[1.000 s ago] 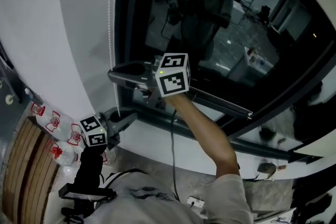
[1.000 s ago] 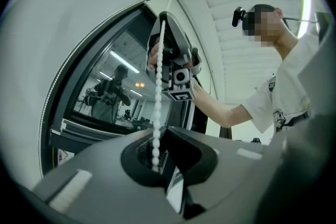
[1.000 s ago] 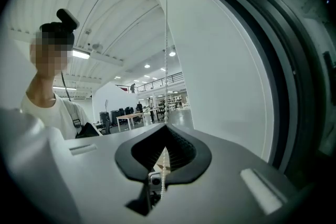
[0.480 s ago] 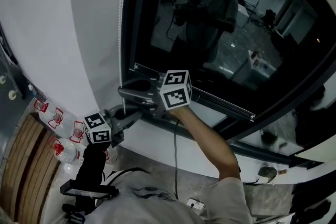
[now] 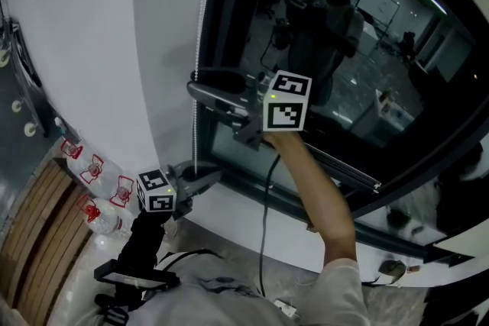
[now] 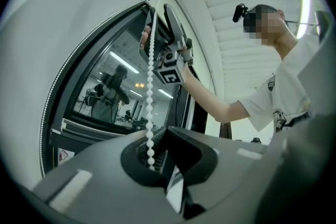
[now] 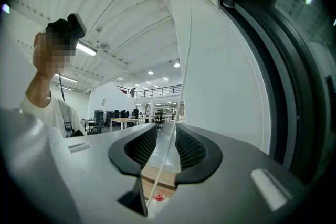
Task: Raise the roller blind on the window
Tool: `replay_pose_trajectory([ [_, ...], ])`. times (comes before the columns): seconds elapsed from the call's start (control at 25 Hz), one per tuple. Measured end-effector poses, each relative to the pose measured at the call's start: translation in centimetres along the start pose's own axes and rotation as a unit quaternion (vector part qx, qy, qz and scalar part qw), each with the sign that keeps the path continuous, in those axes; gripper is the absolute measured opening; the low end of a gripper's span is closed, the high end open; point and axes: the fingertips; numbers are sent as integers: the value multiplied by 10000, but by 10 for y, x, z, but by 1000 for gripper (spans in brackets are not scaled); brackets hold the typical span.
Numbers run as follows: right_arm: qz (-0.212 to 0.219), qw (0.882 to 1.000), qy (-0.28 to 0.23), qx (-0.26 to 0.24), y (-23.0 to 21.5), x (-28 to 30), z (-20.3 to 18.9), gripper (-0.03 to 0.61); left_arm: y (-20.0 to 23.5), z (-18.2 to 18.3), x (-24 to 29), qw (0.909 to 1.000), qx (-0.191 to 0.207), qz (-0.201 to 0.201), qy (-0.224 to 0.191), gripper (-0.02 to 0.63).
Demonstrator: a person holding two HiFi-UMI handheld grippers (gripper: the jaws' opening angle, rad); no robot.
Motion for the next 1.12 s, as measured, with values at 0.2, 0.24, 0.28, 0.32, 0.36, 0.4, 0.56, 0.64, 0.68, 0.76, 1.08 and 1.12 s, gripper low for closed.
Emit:
replay_pose_trajectory([
  [0.2,143,9985,-395,-348,-6,17,73,107,0,-1,0,10000,-39,41,-2,-2],
  [0.24,171,9979,-457,-419,-5,20,85,104,0,-2,-1,10000,-37,47,1,-2],
  [0.28,199,9973,-507,-497,-3,22,94,100,0,-3,-2,10000,-36,52,3,-2],
  [0.32,231,9966,-545,-580,0,24,102,100,1,-6,-5,10000,-35,57,4,-2],
  [0.36,271,9958,-573,-660,3,26,108,98,1,-8,-7,10000,-31,63,4,-2],
  [0.4,315,9950,-590,-739,6,27,115,98,2,-10,-8,10000,-25,71,2,-2],
  [0.56,463,9925,-598,-964,12,35,148,96,4,-2,-5,9999,-12,103,-11,-2],
  [0.64,502,9920,-587,-1002,14,37,155,89,4,0,-5,9999,-5,124,-14,-2],
  [0.68,505,9918,-582,-1017,15,37,157,73,4,0,-5,9999,3,129,-14,-2],
  [0.76,488,9918,-601,-1014,16,35,158,29,5,-1,-5,9999,18,129,-5,-2],
  [1.08,488,9960,-522,-528,15,30,152,5,3,-1,-2,9999,-48,98,11,-2],
  [1.12,504,9961,-509,-518,17,30,151,5,2,-2,-2,9999,-52,90,17,-2],
])
Point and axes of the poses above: the fingertips, and each gripper's own axes: x forward along the fingers, y to its left, z out of its top, and after that the axes turned 10 degrees about -y, right-handed
